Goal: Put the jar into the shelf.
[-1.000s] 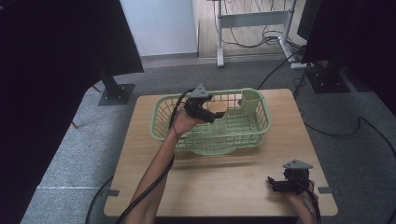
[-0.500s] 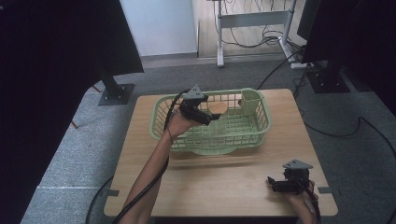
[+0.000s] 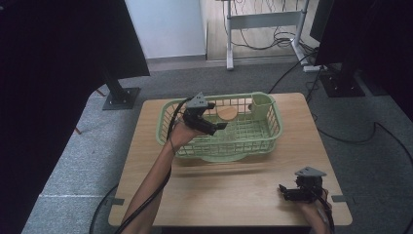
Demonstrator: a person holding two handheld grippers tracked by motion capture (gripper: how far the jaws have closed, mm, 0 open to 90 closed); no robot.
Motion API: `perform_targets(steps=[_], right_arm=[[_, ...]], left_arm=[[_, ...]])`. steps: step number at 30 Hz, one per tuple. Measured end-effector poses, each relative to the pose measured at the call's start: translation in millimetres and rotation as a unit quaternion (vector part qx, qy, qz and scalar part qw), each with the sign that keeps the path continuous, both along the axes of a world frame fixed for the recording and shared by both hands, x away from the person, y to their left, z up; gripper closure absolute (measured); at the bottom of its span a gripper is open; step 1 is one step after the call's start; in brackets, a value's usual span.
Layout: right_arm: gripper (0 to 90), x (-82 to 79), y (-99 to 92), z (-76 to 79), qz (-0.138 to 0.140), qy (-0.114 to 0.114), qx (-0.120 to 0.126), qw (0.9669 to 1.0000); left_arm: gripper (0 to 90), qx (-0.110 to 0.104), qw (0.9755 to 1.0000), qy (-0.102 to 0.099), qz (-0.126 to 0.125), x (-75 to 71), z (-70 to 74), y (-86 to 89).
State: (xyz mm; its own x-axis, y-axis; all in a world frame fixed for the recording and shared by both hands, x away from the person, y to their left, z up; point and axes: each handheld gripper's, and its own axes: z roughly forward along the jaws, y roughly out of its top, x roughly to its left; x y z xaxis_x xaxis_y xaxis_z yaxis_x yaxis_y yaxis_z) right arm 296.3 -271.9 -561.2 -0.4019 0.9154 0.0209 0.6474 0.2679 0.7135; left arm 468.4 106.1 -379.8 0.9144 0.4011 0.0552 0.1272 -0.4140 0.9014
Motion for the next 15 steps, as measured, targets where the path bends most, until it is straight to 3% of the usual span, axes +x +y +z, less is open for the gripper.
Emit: perform_targets(steps=[15], right_arm=[[0.0, 0.0, 0.0, 0.0, 0.000, 0.000, -0.001, 1.0000]], left_arm=[[4.5, -0.007, 0.9998, 0.002, -0.017, -18.2, 2.1, 13.7]])
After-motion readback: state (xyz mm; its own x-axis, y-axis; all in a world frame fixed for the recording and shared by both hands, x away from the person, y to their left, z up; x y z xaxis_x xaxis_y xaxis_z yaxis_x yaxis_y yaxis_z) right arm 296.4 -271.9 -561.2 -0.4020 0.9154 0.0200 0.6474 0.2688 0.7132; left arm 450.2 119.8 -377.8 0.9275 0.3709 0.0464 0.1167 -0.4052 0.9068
